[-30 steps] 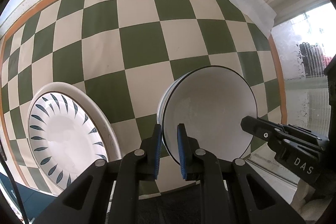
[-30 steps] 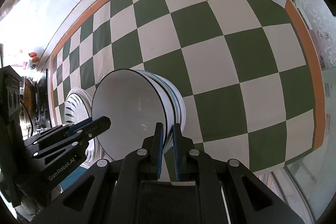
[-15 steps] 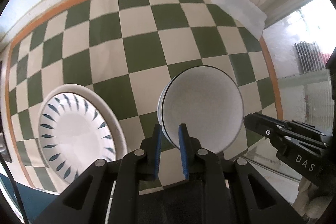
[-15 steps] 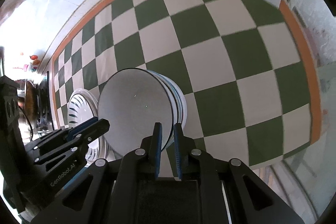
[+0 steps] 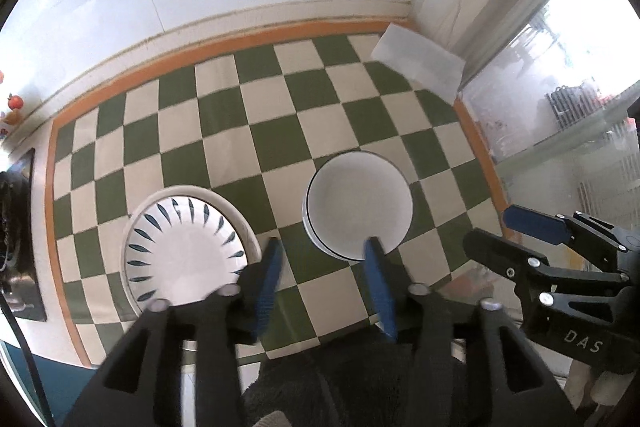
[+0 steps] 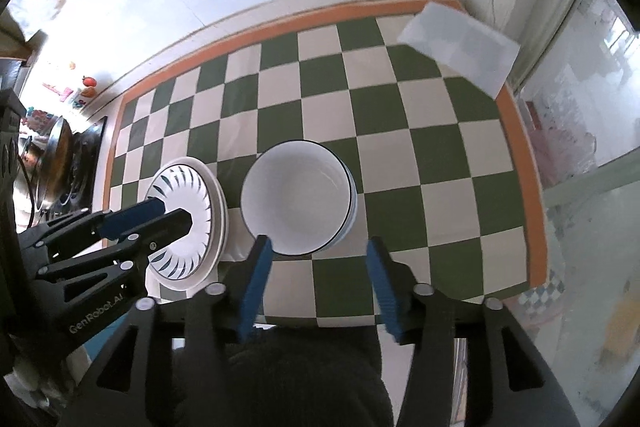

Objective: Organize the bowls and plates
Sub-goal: 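Open both grippers and raise them off the bowl stack, then close both grippers on the bowl stack rim and lift it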

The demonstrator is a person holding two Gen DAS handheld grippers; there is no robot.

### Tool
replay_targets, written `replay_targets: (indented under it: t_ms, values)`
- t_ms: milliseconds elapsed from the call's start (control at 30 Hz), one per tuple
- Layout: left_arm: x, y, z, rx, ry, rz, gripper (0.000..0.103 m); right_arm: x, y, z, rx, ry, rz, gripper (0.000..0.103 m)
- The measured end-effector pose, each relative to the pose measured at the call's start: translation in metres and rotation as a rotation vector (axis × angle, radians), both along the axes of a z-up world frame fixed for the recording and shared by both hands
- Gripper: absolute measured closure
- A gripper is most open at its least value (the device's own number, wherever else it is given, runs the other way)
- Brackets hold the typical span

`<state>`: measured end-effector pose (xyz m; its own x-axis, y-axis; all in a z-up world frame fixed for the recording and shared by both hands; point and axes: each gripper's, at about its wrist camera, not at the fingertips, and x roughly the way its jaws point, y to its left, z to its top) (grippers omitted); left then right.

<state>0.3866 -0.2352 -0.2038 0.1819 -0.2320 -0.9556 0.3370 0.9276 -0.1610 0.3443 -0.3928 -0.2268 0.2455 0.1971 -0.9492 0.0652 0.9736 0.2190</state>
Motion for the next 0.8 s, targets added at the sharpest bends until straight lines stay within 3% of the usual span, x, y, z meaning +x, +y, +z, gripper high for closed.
replay_targets:
  t_ms: [133, 467, 800]
  values:
    - [-0.004, 0.005, 0.015, -0.015, -0.031, -0.005, 0.026, -0.012, 0.001, 0.019, 0.004, -0.030, -0.002, 0.035]
    - [-0.014, 0.013, 0.031, -0.052, -0.026, -0.003, 0.016, -0.029, 0.000, 0.049, -0.027, -0.078, -0.012, 0.016]
    - [-0.009, 0.008, 0.025, -0.057, 0.000, -0.002, 0.016, -0.026, -0.017, 0.045, 0.023, -0.075, -0.057, 0.015]
